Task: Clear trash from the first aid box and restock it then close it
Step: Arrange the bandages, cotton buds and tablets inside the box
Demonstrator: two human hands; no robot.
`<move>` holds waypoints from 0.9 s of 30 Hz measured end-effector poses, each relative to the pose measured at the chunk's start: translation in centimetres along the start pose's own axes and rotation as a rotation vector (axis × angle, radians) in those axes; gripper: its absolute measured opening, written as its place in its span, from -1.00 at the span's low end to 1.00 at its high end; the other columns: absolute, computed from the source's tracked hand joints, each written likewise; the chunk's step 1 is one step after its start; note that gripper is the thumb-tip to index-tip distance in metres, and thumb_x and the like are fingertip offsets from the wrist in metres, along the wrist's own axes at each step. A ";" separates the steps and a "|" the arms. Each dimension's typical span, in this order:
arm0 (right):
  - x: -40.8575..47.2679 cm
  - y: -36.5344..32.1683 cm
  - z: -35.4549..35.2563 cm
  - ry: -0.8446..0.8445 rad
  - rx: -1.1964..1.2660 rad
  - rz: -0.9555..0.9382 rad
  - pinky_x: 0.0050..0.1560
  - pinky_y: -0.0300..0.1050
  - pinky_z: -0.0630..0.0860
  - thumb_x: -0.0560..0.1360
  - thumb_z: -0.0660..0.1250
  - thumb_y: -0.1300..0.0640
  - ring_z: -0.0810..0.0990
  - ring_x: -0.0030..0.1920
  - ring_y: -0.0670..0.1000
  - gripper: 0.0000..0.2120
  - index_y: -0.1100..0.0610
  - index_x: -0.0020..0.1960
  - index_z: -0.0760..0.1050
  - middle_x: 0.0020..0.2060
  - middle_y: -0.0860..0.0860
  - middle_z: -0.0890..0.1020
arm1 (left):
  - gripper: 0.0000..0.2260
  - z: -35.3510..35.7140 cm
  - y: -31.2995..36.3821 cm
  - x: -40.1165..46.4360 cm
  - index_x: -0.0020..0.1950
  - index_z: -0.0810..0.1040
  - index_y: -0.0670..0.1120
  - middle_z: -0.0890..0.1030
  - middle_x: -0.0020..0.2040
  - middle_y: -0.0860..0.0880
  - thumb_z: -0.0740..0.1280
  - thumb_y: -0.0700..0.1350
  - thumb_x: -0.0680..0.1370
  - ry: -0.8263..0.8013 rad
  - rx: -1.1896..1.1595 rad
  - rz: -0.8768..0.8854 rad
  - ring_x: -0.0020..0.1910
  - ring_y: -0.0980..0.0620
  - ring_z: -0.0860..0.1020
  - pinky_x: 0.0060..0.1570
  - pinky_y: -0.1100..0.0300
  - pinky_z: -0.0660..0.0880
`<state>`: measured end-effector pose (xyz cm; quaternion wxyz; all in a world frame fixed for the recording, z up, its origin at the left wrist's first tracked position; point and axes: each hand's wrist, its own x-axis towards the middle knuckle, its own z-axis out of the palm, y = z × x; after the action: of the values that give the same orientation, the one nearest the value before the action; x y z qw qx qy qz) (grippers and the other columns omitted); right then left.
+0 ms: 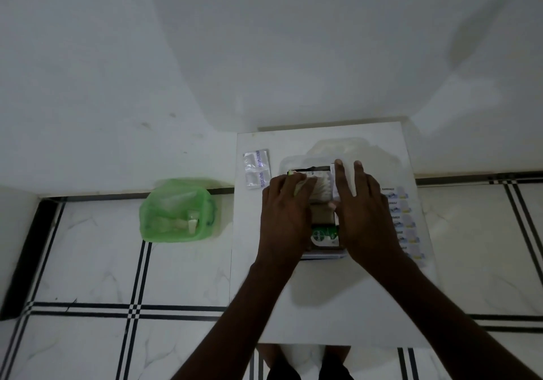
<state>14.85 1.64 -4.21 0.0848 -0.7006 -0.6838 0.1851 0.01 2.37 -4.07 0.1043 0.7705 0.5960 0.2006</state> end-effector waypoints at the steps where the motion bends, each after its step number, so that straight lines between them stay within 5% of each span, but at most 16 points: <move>1: -0.2 -0.1 -0.2 0.026 0.018 -0.002 0.41 0.30 0.31 0.61 0.12 -0.04 0.19 0.51 0.31 -0.36 0.13 0.60 0.01 0.56 0.28 0.13 | -0.61 -0.4 -0.2 0.1 0.27 0.61 -0.13 0.62 0.24 -0.13 0.17 -0.12 0.52 0.050 -0.069 -0.015 0.24 -0.16 0.52 0.24 -0.03 0.48; 6: 0.0 -2.6 -1.3 0.177 0.013 -0.134 0.44 0.24 0.30 0.58 0.13 -0.01 0.27 0.48 0.28 -0.45 0.21 0.50 0.28 0.50 0.25 0.30 | -0.75 -1.1 -5.4 2.1 0.20 0.62 -0.06 0.65 0.08 -0.06 0.35 -0.16 0.53 0.229 -0.245 -0.395 0.02 -0.10 0.60 0.02 0.00 0.58; 10: 1.5 -5.8 -0.1 0.122 -0.053 -0.196 0.47 0.28 0.24 0.54 0.30 -0.03 0.24 0.51 0.29 -0.39 0.18 0.51 0.27 0.51 0.25 0.28 | -0.54 0.0 -9.8 4.1 0.33 0.47 -0.14 0.58 0.17 -0.17 0.44 0.03 0.51 -0.039 -0.123 -0.591 0.14 -0.19 0.56 0.08 -0.02 0.49; 13: 2.1 -6.9 1.4 0.065 -0.116 -0.206 0.47 0.33 0.21 0.52 0.31 -0.08 0.21 0.52 0.32 -0.33 0.19 0.53 0.23 0.52 0.27 0.26 | -0.43 1.3 -10.6 5.2 0.32 0.43 -0.17 0.55 0.19 -0.19 0.48 0.12 0.46 -0.143 -0.103 -0.652 0.19 -0.20 0.53 0.06 -0.03 0.49; 20: 1.5 -7.0 3.1 0.077 -0.136 -0.209 0.48 0.32 0.17 0.54 0.12 -0.11 0.15 0.54 0.30 -0.34 0.18 0.56 0.17 0.55 0.25 0.19 | -0.47 3.5 -11.6 5.4 0.22 0.46 -0.18 0.63 0.12 -0.18 0.58 -0.03 0.37 -0.077 -0.200 -0.709 0.11 -0.17 0.59 0.05 0.00 0.51; 27: 0.9 -5.7 2.3 0.112 -0.097 -0.223 0.51 0.29 0.10 0.62 0.03 -0.11 0.11 0.57 0.24 -0.41 0.18 0.55 0.18 0.55 0.24 0.20 | -0.83 -2.1 -9.6 3.9 -0.13 0.69 -0.12 0.70 -0.27 -0.07 0.42 -0.04 0.54 0.160 -0.429 -0.698 -0.29 0.02 0.60 -0.23 0.21 0.47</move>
<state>8.71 2.48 -4.32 0.1092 -0.6327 -0.7598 0.1018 -8.46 8.54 -5.33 0.2778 0.4648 0.7723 0.3321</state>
